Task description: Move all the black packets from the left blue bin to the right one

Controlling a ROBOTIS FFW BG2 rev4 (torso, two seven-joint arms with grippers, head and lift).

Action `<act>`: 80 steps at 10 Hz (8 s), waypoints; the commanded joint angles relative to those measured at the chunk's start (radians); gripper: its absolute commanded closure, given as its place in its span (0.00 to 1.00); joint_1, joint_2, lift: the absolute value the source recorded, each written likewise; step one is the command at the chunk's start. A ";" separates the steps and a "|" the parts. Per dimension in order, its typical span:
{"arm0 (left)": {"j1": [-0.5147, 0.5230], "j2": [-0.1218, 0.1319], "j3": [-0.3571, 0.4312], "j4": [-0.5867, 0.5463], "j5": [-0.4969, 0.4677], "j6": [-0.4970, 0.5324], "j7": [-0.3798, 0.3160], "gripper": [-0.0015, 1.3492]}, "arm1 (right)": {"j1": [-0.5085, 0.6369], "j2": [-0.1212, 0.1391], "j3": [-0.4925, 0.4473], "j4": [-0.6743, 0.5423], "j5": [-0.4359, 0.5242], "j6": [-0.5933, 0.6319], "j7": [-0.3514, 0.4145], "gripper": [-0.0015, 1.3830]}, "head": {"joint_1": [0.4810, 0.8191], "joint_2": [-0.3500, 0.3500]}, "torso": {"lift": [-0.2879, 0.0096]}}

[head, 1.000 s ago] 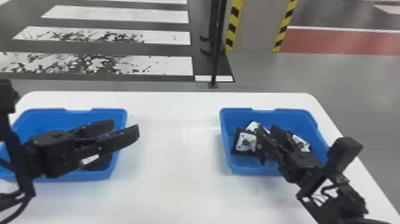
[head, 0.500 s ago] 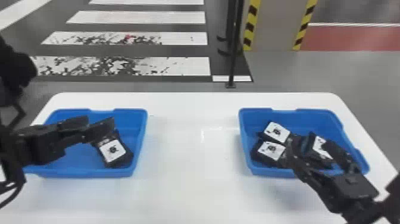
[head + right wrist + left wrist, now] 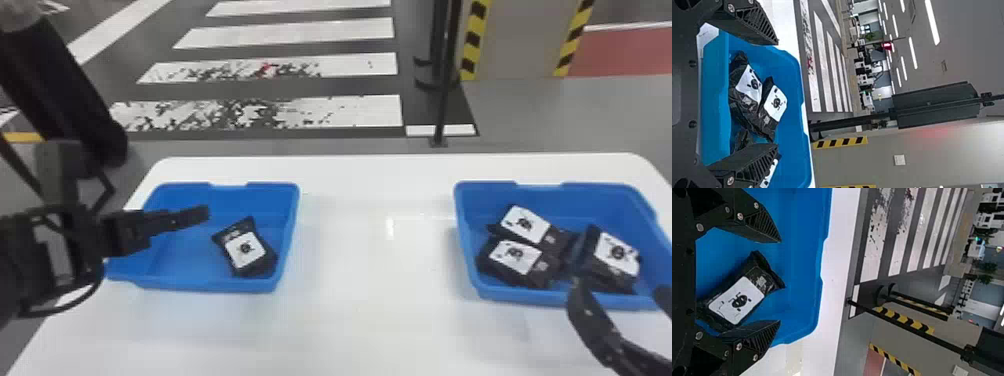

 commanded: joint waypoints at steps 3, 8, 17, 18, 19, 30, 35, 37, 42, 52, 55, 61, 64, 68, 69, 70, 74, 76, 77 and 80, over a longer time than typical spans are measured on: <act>-0.139 0.021 -0.096 0.237 -0.044 0.075 0.013 0.27 | 0.001 0.001 0.003 0.006 -0.014 0.007 0.000 0.08 | 0.63 0.74 | 0.35; -0.252 0.010 -0.238 0.404 -0.058 0.164 0.019 0.27 | -0.002 0.001 0.005 0.018 -0.034 0.017 0.005 0.08 | 0.63 0.68 | 0.35; -0.269 0.030 -0.282 0.412 -0.056 0.161 -0.015 0.89 | -0.002 0.001 0.003 0.031 -0.078 0.019 0.018 0.08 | 0.63 0.59 | 0.35; -0.220 0.032 -0.242 0.301 -0.048 0.173 -0.016 0.89 | -0.004 0.001 0.003 0.026 -0.078 0.019 0.020 0.08 | 0.63 0.60 | 0.35; -0.176 0.032 -0.206 0.208 -0.014 0.173 -0.018 0.89 | -0.004 0.001 0.007 0.021 -0.082 0.022 0.026 0.08 | 0.63 0.61 | 0.35; -0.083 0.025 -0.505 0.017 0.362 -0.060 -0.121 0.89 | -0.181 -0.035 0.201 0.018 -0.246 0.076 0.130 0.09 | 0.63 0.41 | 0.35; -0.115 0.019 -0.595 0.017 0.408 -0.084 -0.124 0.89 | -0.245 -0.038 0.223 0.067 -0.268 0.105 0.175 0.08 | 0.63 0.33 | 0.35; -0.122 0.018 -0.611 0.017 0.416 -0.089 -0.124 0.89 | -0.274 -0.040 0.227 0.109 -0.280 0.105 0.202 0.12 | 0.63 0.34 | 0.35; -0.122 0.015 -0.613 0.017 0.418 -0.102 -0.125 0.89 | -0.279 -0.040 0.231 0.151 -0.339 0.090 0.221 0.92 | 0.63 0.33 | 0.35; 0.131 -0.021 -0.413 -0.138 0.442 -0.153 -0.099 0.12 | -0.436 -0.060 0.065 0.301 -0.298 0.073 0.224 0.92 | 0.63 0.31 | 0.35; 0.217 -0.028 -0.351 -0.204 0.444 -0.153 -0.099 0.12 | -0.571 -0.080 -0.031 0.519 -0.258 0.066 0.206 0.92 | 0.63 0.21 | 0.35; 0.381 -0.042 -0.214 -0.337 0.271 -0.362 -0.101 0.12 | -0.478 -0.054 -0.176 0.431 -0.072 0.066 0.133 0.26 | 0.63 0.12 | 0.35; 0.528 -0.108 -0.090 -0.339 0.135 -0.597 -0.101 0.12 | -0.269 0.001 -0.186 0.185 -0.028 0.007 0.117 0.24 | 0.63 0.17 | 0.35; 0.683 -0.180 0.016 -0.332 -0.080 -0.860 -0.091 0.12 | -0.088 0.001 -0.076 0.104 -0.060 -0.099 0.095 0.24 | 0.63 0.46 | 0.35; 0.722 -0.205 0.016 -0.325 -0.078 -0.934 -0.065 0.12 | -0.053 0.001 -0.051 0.099 -0.064 -0.116 0.081 0.24 | 0.63 0.53 | 0.35; 0.757 -0.223 0.014 -0.322 -0.086 -0.973 -0.041 0.12 | -0.034 0.001 -0.029 0.097 -0.064 -0.118 0.074 0.24 | 0.63 0.58 | 0.35; 0.776 -0.206 -0.020 -0.248 -0.096 -1.054 -0.006 0.12 | 0.057 0.001 0.009 0.016 -0.008 -0.121 -0.023 0.24 | 0.63 0.66 | 0.35; 0.776 -0.194 -0.036 -0.209 -0.092 -1.078 0.001 0.12 | 0.055 0.001 0.029 0.001 0.006 -0.143 -0.034 0.24 | 0.63 0.67 | 0.35; 0.776 -0.194 -0.040 -0.209 -0.092 -1.078 0.002 0.12 | 0.052 0.001 0.037 -0.004 0.008 -0.153 -0.037 0.24 | 0.63 0.68 | 0.35; 0.759 -0.183 -0.056 -0.209 -0.076 -1.069 0.004 0.12 | 0.042 0.001 0.043 -0.004 0.014 -0.158 -0.038 0.24 | 0.63 0.68 | 0.35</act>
